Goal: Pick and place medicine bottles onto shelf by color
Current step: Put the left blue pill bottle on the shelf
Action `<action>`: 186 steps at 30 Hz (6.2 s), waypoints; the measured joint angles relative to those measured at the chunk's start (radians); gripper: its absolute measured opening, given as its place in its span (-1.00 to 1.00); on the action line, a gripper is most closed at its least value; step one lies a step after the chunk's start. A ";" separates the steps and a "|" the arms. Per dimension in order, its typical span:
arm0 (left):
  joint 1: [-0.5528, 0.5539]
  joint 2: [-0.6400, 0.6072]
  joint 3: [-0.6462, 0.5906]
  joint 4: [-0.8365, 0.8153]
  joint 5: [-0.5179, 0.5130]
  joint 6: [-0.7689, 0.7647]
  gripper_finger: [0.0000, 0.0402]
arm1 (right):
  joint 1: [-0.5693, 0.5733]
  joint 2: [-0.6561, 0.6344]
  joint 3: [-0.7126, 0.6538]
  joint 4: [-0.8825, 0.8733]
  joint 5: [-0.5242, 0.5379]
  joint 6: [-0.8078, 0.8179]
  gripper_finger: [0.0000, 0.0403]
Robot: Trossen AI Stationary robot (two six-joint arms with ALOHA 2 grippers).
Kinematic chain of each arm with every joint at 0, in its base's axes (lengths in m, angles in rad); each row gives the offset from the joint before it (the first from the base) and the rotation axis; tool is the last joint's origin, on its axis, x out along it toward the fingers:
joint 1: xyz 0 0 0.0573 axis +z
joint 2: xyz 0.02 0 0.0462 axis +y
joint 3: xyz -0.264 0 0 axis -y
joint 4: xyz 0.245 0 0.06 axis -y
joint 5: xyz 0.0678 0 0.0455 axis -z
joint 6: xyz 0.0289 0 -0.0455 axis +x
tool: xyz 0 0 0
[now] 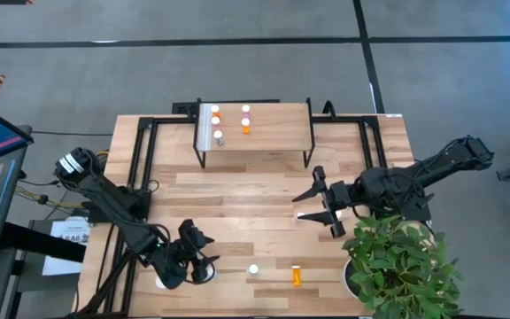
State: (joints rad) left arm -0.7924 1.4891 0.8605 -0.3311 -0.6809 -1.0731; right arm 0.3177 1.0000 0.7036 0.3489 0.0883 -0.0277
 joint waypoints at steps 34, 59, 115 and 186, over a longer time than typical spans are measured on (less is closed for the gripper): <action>0.007 0.064 0.078 -0.102 0.260 0.008 0.25 | -0.010 0.000 0.000 -0.005 0.000 0.002 0.14; 0.008 0.281 0.363 -0.395 0.336 0.050 0.25 | -0.010 0.000 0.000 -0.007 0.000 0.001 0.14; 0.508 -0.165 0.329 -0.429 0.374 0.426 -0.51 | -0.025 0.000 0.000 -0.004 -0.002 -0.008 0.14; 1.236 0.416 1.081 -0.828 0.721 1.006 -0.51 | -0.039 0.000 0.000 -0.079 -0.001 -0.004 0.14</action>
State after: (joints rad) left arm 0.4434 1.9049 1.9411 -1.1587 0.0399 -0.0673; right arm 0.2787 1.0004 0.7035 0.2695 0.0868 -0.0321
